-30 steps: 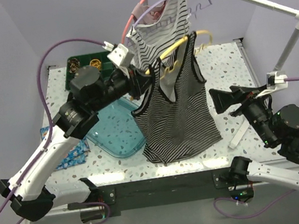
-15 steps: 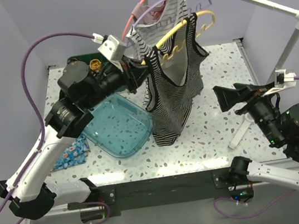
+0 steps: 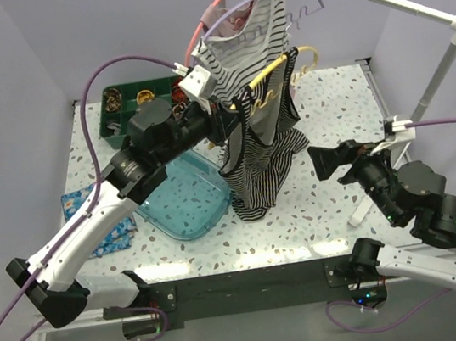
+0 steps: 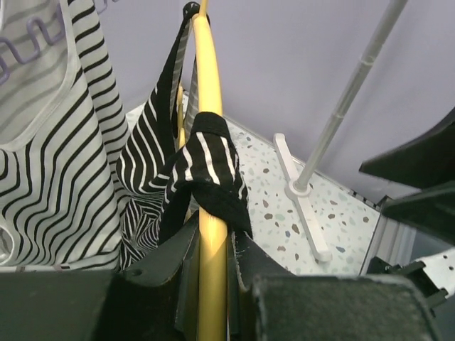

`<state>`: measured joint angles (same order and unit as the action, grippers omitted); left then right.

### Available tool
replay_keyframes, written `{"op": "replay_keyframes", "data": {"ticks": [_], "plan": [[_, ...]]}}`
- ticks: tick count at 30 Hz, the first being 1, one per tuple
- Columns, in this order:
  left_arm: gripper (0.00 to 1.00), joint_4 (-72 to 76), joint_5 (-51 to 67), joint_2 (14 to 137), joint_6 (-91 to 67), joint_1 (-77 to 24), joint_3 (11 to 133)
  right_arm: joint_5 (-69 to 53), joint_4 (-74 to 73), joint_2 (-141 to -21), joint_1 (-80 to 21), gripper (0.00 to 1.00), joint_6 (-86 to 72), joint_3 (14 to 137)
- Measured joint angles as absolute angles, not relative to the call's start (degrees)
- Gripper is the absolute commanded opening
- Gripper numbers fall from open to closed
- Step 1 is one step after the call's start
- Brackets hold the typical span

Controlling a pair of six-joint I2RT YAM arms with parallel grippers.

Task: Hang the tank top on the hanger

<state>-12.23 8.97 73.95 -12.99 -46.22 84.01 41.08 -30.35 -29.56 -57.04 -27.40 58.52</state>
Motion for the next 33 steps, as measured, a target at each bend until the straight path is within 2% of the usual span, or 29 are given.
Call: {"op": "replay_keyframes", "data": {"ticks": [10, 15, 24, 33], "plan": [[0.00, -6.44, 5.72, 80.42, -13.17, -46.22, 89.54, 40.93, -32.86, -30.41, -57.04, 0.99, -32.58, 49.34], [0.00, -5.52, 4.60, 84.20, -13.15, -46.17, 96.38, 40.40, -33.04, -31.68, -57.06, 0.99, -34.81, 46.57], [0.00, -5.32, 4.19, 91.72, -14.39, -45.60, 105.73, 39.18, -33.12, -32.21, -57.06, 0.99, -36.82, 45.36], [0.00, -5.21, 4.01, 95.92, -16.12, -44.23, 106.52, 38.98, -33.28, -31.70, -57.04, 0.99, -37.36, 45.34]]}}
